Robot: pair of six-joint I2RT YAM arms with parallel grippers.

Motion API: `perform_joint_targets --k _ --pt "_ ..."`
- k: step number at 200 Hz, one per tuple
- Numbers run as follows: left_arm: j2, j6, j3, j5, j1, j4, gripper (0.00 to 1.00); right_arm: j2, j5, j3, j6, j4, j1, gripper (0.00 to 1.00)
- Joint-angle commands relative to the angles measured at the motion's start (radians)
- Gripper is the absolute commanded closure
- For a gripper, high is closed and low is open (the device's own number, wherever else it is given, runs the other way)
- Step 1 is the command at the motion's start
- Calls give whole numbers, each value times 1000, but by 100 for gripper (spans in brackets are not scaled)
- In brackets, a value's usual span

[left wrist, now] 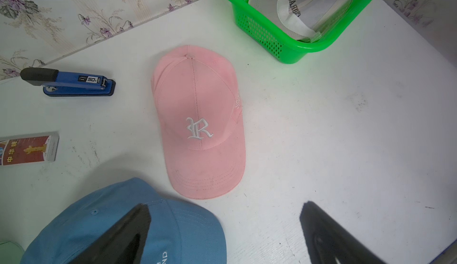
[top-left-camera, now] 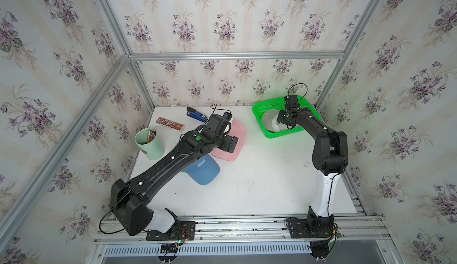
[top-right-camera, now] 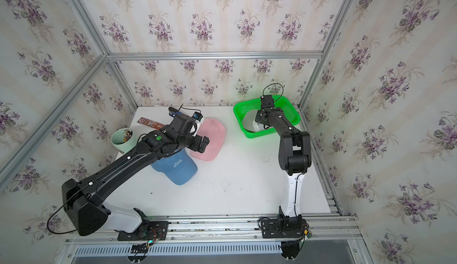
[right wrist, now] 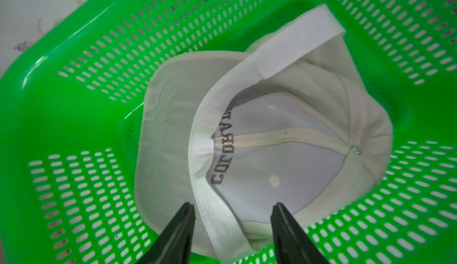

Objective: Turn the baseball cap inside out
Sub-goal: Move the basket to the center of the board.

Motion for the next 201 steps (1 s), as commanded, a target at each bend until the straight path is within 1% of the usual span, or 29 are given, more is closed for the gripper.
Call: perform_joint_targets --k 1,37,59,77,98,120,143,163,179,201 --pt "-13 -13 -8 23 2 20 1 15 12 -4 100 68 -31 43" --pt "-13 -7 -26 30 2 29 1 76 -27 19 122 99 -81 39" --pt "-10 3 -21 25 2 22 1 125 -39 75 107 56 -91 39" --pt "-1 9 -16 21 2 17 1 119 -31 77 90 41 -91 39" --pt "10 14 -16 18 4 23 1 115 -64 98 46 3 -91 39" --pt "29 19 -7 26 4 25 1 138 -121 147 -11 -56 -89 39" --pt "49 21 -2 44 6 32 1 143 -181 162 -78 -85 -77 39" --pt "65 24 10 56 5 33 1 147 -185 191 -140 -141 -55 41" --pt "73 27 19 54 5 31 1 124 -182 175 -172 -171 -36 43" --pt "81 30 20 56 9 38 1 46 -230 67 -213 -142 -12 44"
